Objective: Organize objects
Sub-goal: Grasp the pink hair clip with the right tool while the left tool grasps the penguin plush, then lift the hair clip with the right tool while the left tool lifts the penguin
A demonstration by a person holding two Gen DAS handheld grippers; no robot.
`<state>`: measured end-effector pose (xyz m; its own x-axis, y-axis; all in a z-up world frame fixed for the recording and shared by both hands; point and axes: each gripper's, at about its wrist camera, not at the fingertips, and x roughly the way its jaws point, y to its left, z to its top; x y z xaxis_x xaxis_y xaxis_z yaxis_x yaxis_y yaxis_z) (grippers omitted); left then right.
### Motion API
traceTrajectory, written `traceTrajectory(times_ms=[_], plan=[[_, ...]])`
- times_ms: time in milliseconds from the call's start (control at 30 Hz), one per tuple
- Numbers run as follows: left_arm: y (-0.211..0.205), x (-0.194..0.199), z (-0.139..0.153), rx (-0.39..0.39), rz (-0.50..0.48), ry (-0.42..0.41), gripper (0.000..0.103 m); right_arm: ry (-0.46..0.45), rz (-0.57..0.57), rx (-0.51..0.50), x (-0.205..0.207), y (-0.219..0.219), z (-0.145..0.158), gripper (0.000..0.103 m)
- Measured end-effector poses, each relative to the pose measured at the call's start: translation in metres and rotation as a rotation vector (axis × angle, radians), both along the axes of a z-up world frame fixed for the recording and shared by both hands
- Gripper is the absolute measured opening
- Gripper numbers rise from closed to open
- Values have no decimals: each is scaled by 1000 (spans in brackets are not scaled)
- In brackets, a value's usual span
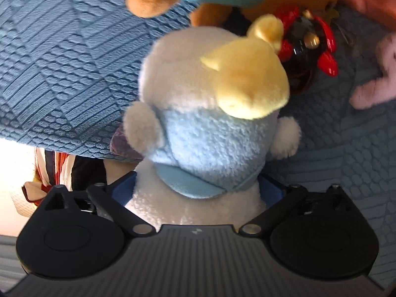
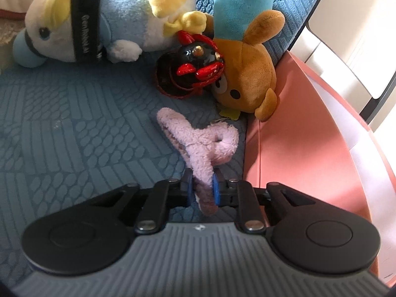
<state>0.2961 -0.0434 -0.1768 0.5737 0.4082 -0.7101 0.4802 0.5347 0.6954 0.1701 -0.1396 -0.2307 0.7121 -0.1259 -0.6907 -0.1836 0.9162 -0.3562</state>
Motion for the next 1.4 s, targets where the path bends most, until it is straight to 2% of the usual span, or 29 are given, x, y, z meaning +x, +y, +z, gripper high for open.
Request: traceTrajectory(times_ms=[67, 233, 467, 633, 733, 833, 967, 1067, 1133, 1200, 1233, 1333, 1400], plan=[[1, -2, 7, -21, 13, -7, 92, 11, -3, 41, -1, -2, 4, 15], [7, -11, 29, -112, 75, -26, 89, 37, -8, 145, 0, -11, 18, 14], [23, -26, 64, -364, 212, -3, 85, 70, -8, 266, -5, -30, 22, 14], [31, -49, 84, -555, 319, 28, 85, 98, -26, 364, -16, -30, 41, 14], [41, -65, 88, -689, 388, 78, 84, 106, -17, 364, -19, -32, 42, 14], [41, -88, 89, -776, 461, 115, 84, 132, -10, 386, -21, -32, 42, 14], [50, -111, 82, -856, 551, 162, 84, 155, 3, 418, -31, -36, 47, 14], [57, -127, 76, -905, 632, 199, 84, 192, 6, 479, -38, -41, 49, 14], [57, -135, 72, -898, 642, 199, 84, 220, 2, 498, -41, -42, 46, 14], [58, -143, 70, -917, 640, 177, 79, 248, -6, 513, -46, -43, 42, 14], [61, -145, 68, -936, 646, 181, 76, 260, -13, 522, -45, -43, 39, 14], [74, -139, 62, -1040, 665, 202, 77, 262, -20, 512, -49, -41, 37, 14], [73, -137, 57, -1022, 664, 221, 77, 259, -20, 512, -48, -41, 36, 15]])
